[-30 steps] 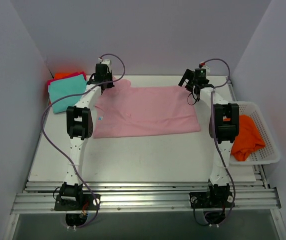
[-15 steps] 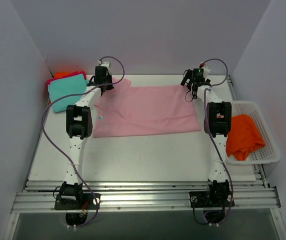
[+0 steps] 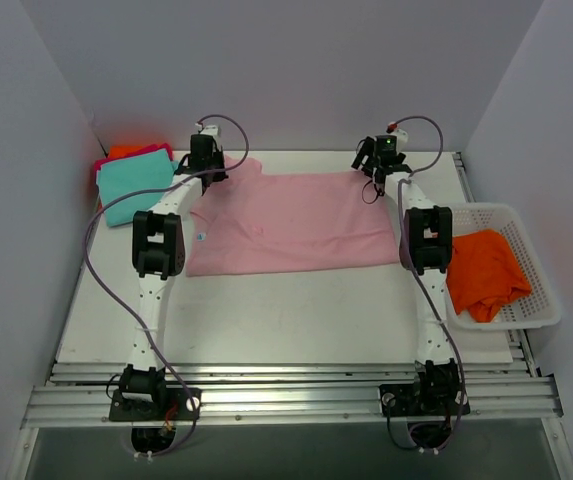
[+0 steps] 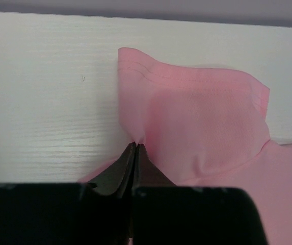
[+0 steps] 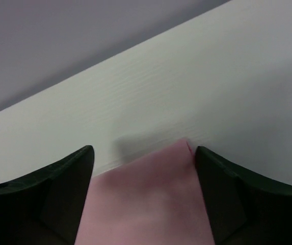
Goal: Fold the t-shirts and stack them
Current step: Grap the side of the flattened tshirt furthest away from the robot with both arms
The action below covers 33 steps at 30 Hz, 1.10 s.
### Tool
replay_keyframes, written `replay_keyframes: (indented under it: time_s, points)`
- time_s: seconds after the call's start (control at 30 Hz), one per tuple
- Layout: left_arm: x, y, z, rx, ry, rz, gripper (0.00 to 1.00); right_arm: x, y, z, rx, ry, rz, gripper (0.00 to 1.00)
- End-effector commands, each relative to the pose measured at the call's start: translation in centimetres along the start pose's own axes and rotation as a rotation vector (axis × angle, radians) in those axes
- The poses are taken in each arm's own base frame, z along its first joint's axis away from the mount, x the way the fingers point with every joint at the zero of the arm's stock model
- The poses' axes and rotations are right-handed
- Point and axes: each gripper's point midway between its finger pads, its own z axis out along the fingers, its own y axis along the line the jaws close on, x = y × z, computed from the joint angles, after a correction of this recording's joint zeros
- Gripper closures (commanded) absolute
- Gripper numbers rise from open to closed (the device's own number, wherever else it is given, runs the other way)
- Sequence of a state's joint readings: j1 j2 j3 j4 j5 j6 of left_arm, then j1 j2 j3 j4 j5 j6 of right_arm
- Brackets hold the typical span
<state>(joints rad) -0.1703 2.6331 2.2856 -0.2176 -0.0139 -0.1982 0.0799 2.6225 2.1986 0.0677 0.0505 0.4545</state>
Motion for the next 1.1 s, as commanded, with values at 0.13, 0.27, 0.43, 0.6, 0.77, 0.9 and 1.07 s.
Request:
replay_keyframes:
  time_s: [0.13, 0.27, 0.43, 0.6, 0.77, 0.9, 1.07]
  points:
    - [-5.3, -0.9, -2.1, 0.033, -0.121, -0.005, 0.98, 3.5, 0.0, 1.4, -0.014, 0.074, 0.009, 0.81]
    - [-5.4, -0.5, -2.0, 0.03, -0.125, -0.009, 0.98, 3.3, 0.1, 1.2, -0.02, 0.063, 0.007, 0.98]
    - [-5.9, -0.2, -2.0, 0.02, -0.142, -0.013, 0.98, 1.9, 0.0, 0.5, -0.025, 0.037, 0.015, 1.0]
    - [-8.3, -0.6, -3.2, 0.024, -0.182, -0.01, 0.98, -0.8, 1.0, -1.2, -0.045, -0.004, 0.016, 1.0]
    - [-11.1, -1.4, -5.6, 0.035, -0.242, 0.01, 0.98, -4.1, 3.1, -4.1, -0.104, -0.049, 0.014, 1.0]
    - [-11.4, -1.8, -6.7, 0.034, -0.257, 0.014, 0.98, -5.4, 3.4, -6.1, -0.111, -0.07, 0.004, 1.0]
    - [-12.3, -2.8, -9.1, 0.028, -0.297, 0.044, 0.98, -5.6, 3.2, -7.7, -0.108, -0.072, -0.001, 1.0]
